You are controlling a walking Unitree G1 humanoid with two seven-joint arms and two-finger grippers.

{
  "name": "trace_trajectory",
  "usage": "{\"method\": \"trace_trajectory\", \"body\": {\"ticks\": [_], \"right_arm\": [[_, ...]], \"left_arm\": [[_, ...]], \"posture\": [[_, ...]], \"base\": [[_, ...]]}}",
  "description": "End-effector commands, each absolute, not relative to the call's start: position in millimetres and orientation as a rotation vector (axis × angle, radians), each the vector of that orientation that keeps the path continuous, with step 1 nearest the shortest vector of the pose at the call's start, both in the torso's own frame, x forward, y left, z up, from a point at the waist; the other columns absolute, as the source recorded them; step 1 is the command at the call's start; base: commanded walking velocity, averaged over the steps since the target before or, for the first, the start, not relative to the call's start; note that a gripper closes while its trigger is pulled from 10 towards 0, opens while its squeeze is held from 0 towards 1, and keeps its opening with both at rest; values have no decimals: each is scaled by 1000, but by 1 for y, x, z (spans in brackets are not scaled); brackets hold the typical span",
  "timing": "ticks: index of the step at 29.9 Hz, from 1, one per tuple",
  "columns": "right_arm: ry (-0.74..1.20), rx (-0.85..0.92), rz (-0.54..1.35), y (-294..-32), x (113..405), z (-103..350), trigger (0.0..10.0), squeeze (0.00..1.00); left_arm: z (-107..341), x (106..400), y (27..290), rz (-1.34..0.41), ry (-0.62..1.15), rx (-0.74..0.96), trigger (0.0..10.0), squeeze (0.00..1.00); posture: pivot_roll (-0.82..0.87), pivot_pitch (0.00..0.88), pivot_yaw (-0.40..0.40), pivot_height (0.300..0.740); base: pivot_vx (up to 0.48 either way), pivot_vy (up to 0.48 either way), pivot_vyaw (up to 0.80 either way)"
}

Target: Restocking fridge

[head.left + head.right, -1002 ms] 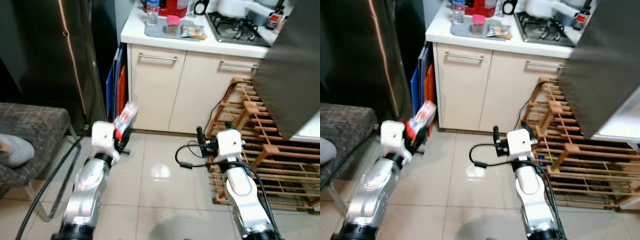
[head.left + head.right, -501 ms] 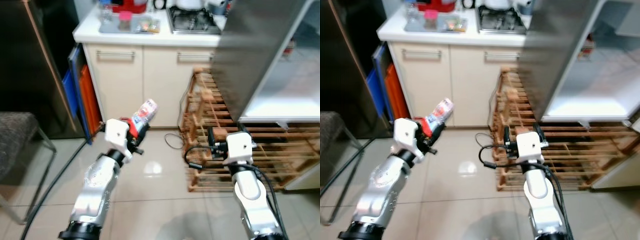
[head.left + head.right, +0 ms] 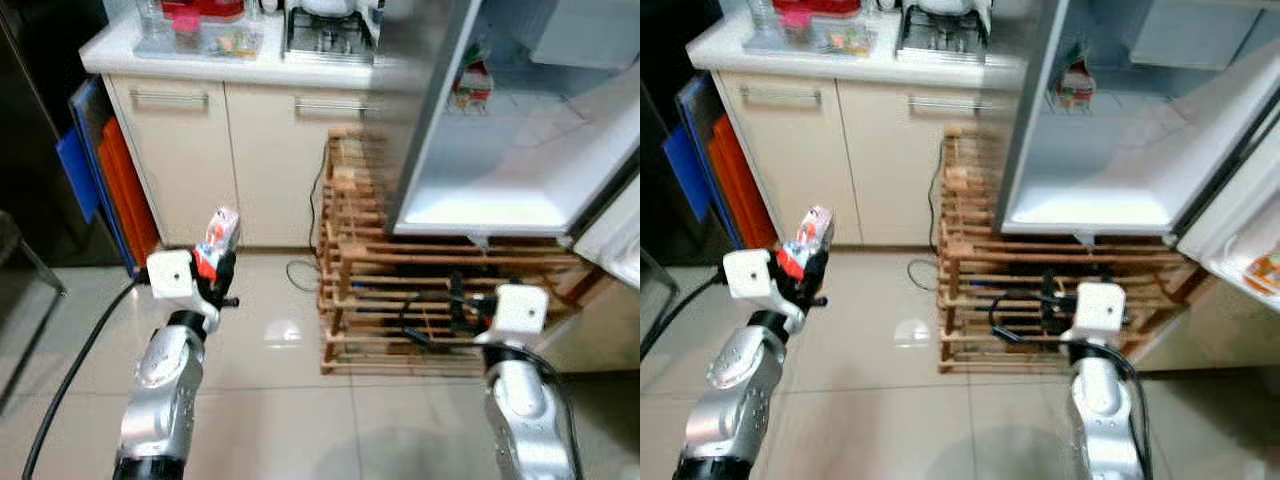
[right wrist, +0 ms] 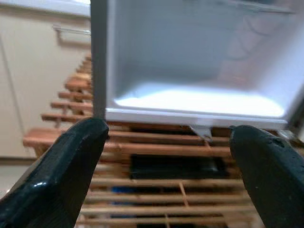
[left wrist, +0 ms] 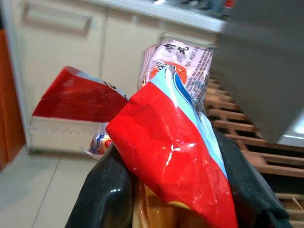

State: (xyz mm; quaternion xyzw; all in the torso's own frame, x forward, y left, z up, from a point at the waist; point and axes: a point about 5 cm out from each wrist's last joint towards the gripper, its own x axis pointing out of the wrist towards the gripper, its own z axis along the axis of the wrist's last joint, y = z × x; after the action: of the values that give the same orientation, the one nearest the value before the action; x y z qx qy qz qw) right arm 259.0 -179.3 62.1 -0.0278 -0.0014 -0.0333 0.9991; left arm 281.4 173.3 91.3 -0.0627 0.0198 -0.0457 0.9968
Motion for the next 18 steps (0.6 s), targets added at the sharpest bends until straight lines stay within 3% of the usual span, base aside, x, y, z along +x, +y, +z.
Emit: {"method": "trace_trajectory", "body": {"ticks": [1,6,18], "right_arm": [[-6,-69,-93,-187,260,63,10000,0],[-26,-95,-70,-182,263,65,10000,0],[-34,-95,-50,-177,266,65,10000,0]], "left_arm": [[108,290,157,-177,-39,-91,10000,0],[113,297,147,-246,-45,-78,10000,0],[116,307,150,-238,-57,-41,10000,0]], "posture": [[-117,0,3,740],[-129,0,24,740],[-134,0,36,740]], "base": [[0,-469,0],[0,-469,0],[0,-467,0]]}}
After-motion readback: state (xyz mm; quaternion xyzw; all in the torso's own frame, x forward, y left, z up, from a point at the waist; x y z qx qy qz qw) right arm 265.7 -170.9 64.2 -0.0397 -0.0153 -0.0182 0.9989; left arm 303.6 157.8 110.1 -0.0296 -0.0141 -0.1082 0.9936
